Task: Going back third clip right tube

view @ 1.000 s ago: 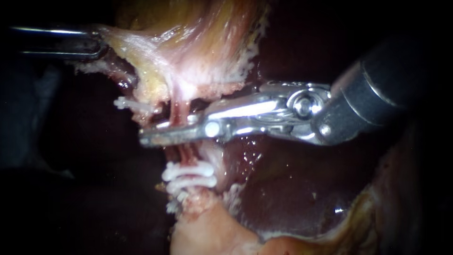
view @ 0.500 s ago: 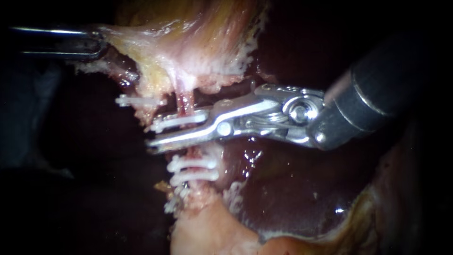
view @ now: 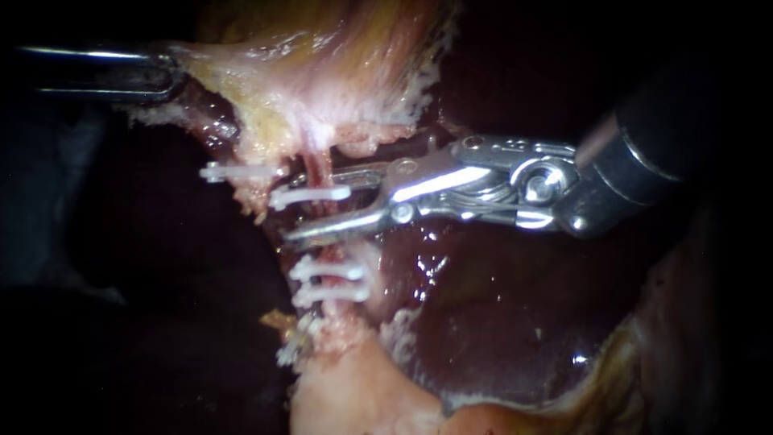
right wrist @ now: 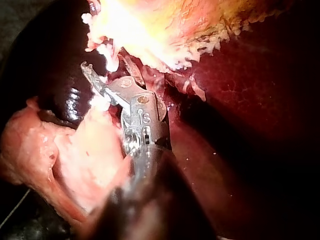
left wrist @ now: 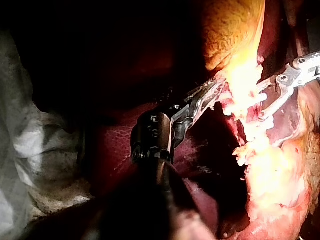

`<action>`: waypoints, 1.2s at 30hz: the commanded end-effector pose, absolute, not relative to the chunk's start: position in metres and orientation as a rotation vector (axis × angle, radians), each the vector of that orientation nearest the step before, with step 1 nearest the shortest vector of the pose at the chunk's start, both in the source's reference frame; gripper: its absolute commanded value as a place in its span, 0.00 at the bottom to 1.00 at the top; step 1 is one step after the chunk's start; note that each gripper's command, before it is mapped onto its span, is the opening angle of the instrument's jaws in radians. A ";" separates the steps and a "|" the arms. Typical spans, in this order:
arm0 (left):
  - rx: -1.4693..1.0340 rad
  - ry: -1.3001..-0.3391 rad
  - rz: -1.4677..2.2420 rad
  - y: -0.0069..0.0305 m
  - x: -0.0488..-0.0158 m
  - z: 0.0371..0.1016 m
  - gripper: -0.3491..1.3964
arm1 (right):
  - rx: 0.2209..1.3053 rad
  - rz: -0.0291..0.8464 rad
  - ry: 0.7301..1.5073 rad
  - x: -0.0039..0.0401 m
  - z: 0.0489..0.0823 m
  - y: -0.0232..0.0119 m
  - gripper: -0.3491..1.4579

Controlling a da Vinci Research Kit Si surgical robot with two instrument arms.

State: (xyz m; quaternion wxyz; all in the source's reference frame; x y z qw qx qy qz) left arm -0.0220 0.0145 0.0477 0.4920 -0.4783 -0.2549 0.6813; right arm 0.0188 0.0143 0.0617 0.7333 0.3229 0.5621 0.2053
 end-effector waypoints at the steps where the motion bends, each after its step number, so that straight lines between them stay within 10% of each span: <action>1: -1.161 -0.619 1.653 0.0145 -0.0220 0.0476 0.00 | 0.696 0.432 1.243 0.0182 0.0616 0.0143 0.47; 20: -1.161 -0.619 1.654 0.0145 -0.0220 0.0476 0.00 | 0.529 0.200 1.196 0.0062 0.0595 0.0120 0.47; 36: -1.165 -0.610 1.652 0.0142 -0.0235 0.0487 0.00 | 0.536 0.185 1.197 0.0044 0.0587 0.0116 0.47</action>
